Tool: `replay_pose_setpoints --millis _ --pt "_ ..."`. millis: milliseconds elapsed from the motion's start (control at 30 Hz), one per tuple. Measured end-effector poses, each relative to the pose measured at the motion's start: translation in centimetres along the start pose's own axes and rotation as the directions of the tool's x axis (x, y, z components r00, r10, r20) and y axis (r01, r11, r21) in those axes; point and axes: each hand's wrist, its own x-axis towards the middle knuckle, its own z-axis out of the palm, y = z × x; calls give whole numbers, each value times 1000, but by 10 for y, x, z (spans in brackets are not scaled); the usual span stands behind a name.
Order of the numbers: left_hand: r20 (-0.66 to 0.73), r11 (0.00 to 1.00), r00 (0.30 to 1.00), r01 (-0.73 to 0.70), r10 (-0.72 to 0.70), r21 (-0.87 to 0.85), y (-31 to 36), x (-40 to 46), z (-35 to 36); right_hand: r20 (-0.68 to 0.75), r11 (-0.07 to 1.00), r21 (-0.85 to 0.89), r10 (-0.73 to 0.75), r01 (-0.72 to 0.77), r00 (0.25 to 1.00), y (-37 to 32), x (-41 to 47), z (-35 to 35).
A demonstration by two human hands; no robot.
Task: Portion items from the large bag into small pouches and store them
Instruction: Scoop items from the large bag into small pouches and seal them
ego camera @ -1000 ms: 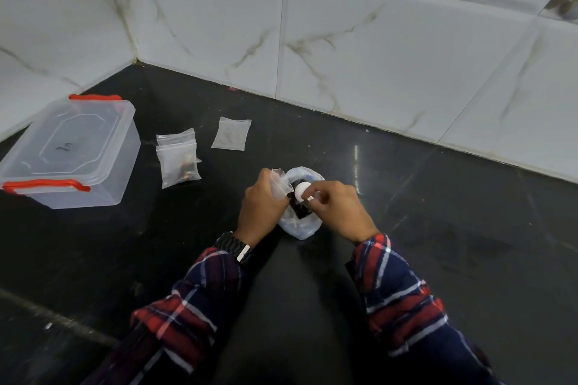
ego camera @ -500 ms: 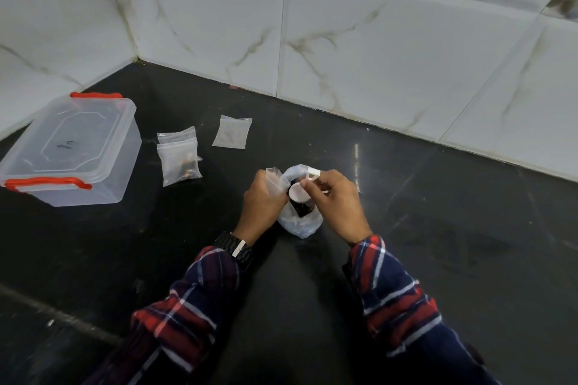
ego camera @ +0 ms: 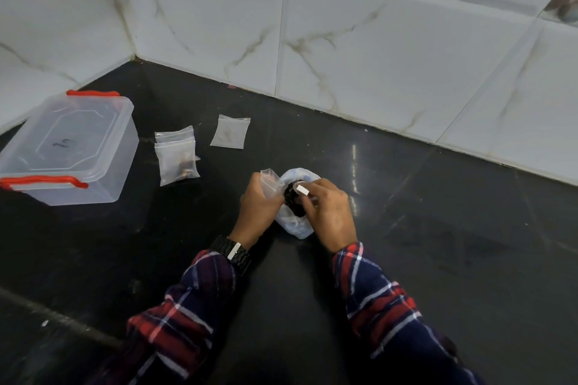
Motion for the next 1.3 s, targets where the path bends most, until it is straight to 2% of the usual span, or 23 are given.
replay_pose_setpoints --millis 200,400,600,833,933,1133,1300 --pt "73 998 997 35 -32 -50 1 0 2 25 994 -108 -9 12 1000 6 -1 2" --pt "84 987 995 71 -59 -142 4 -4 3 -11 997 -21 75 -75 997 8 0 -2" --pt "100 979 993 88 -70 -186 6 -6 4 19 990 -32 138 -138 990 6 2 -4" --pt "106 985 993 73 -57 -156 11 -9 2 -36 926 156 353 -344 935 14 6 2" --pt "109 983 993 61 -43 -172 11 -9 3 -28 901 207 395 -382 918 12 7 0" --pt "98 984 995 41 -24 -175 11 -10 4 -78 895 228 409 -383 909 11 8 1" --pt "91 982 995 50 -34 -182 12 -12 4 -15 921 210 339 -329 941 6 4 -1"
